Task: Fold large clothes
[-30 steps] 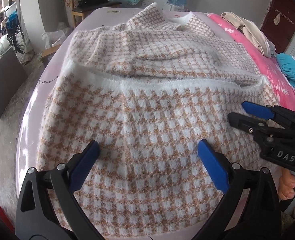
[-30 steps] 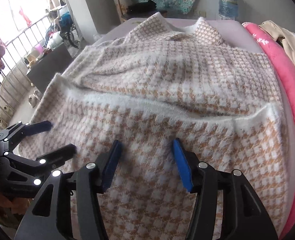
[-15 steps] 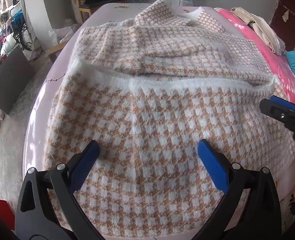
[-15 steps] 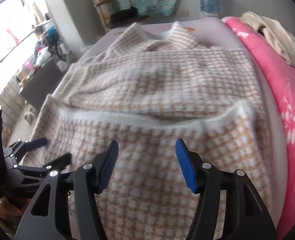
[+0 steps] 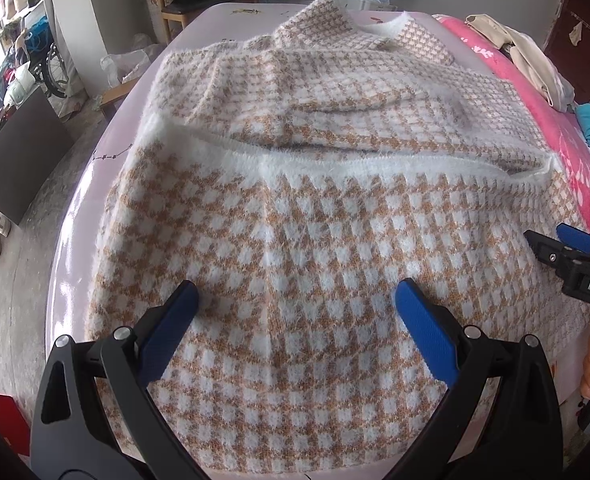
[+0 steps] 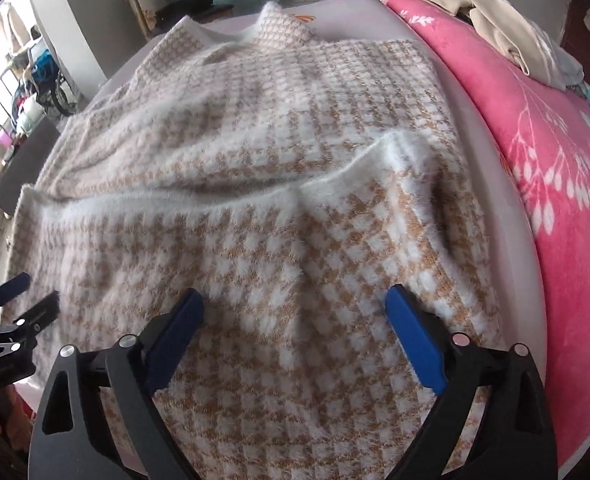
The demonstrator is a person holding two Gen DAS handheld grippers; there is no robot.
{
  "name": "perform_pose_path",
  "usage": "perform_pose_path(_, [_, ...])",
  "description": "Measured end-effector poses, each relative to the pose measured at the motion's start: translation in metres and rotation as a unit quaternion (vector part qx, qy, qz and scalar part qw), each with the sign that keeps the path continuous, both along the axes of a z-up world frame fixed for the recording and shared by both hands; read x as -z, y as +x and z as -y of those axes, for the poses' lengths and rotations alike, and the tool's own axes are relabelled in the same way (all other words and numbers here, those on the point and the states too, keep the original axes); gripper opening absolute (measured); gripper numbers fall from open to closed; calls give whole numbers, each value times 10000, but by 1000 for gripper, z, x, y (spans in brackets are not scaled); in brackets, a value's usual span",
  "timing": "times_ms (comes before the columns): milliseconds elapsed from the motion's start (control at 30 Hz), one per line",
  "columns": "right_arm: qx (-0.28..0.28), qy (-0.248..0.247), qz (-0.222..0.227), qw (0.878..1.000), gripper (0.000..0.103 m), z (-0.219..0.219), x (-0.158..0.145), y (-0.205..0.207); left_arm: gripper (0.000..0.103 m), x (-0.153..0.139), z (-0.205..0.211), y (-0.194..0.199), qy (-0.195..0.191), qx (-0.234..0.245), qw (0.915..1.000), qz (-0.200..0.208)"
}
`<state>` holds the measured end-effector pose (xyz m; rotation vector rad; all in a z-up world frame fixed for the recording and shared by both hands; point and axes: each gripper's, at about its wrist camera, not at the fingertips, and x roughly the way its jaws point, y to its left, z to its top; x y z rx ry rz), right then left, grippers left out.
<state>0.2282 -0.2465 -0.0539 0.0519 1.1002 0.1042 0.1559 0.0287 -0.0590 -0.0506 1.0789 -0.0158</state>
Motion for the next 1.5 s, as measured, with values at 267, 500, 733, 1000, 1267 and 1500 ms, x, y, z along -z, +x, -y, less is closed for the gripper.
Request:
perform_pose_path(267, [45,-63,-57,10000,97,-1,2,3,96,0,0,-1,-2,-37,10000,10])
perform_pose_path(500, [29,-37,-49,10000,97,0,3,2,96,1,0,-1,6,-58,10000,-19])
perform_pose_path(733, [34,-36,-49,10000,97,-1,3,3,96,0,0,2,16,-81,9999,-103])
perform_pose_path(1000, [23,-35,-44,10000,97,0,3,3,96,1,0,4,-16,-57,9998,-176])
perform_pose_path(1267, [-2,-45,-109,9999,97,-1,3,4,96,3,-6,6,-143,59,9996,-237])
perform_pose_path(1500, [-69,-55,-153,9998,97,0,4,5,96,2,-7,12,-170,85,9989,-432])
